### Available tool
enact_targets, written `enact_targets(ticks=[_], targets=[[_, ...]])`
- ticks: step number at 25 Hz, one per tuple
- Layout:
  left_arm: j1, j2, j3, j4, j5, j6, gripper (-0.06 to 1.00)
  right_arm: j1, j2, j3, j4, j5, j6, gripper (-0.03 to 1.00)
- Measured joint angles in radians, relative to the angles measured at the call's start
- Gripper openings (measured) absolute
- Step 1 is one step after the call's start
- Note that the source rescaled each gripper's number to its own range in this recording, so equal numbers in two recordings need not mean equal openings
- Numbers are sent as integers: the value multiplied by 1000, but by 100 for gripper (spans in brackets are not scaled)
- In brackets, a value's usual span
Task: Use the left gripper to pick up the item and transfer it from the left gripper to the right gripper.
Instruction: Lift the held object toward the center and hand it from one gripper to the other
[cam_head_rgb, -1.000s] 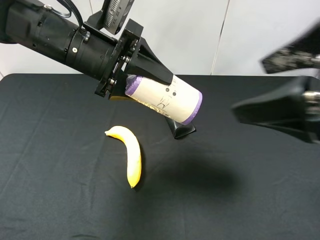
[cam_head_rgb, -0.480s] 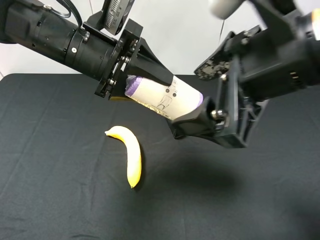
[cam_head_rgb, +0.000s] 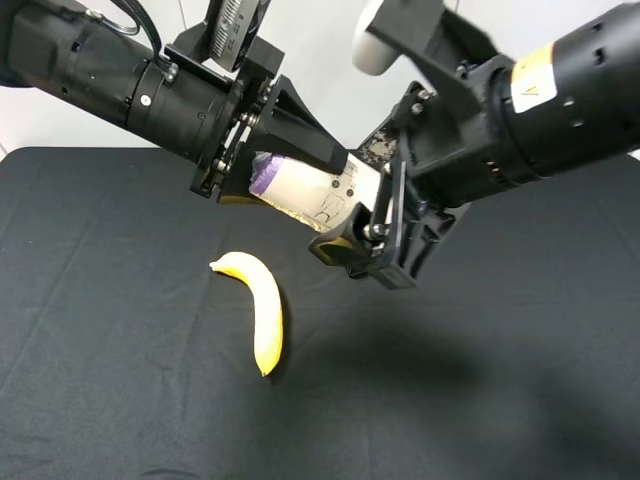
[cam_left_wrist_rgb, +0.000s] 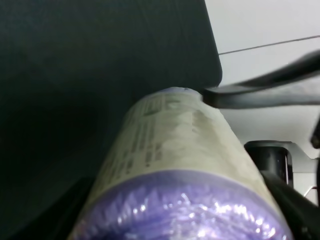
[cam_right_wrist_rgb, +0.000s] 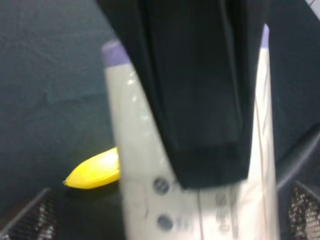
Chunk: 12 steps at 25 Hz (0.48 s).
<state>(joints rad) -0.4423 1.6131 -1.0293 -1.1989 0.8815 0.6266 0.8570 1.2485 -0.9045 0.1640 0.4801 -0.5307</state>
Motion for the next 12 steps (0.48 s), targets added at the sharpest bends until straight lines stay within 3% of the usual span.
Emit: enact_targets(ticks=[12], targets=[[0, 0, 0, -51, 18, 36, 2, 0, 53, 0, -14, -47, 0, 100]])
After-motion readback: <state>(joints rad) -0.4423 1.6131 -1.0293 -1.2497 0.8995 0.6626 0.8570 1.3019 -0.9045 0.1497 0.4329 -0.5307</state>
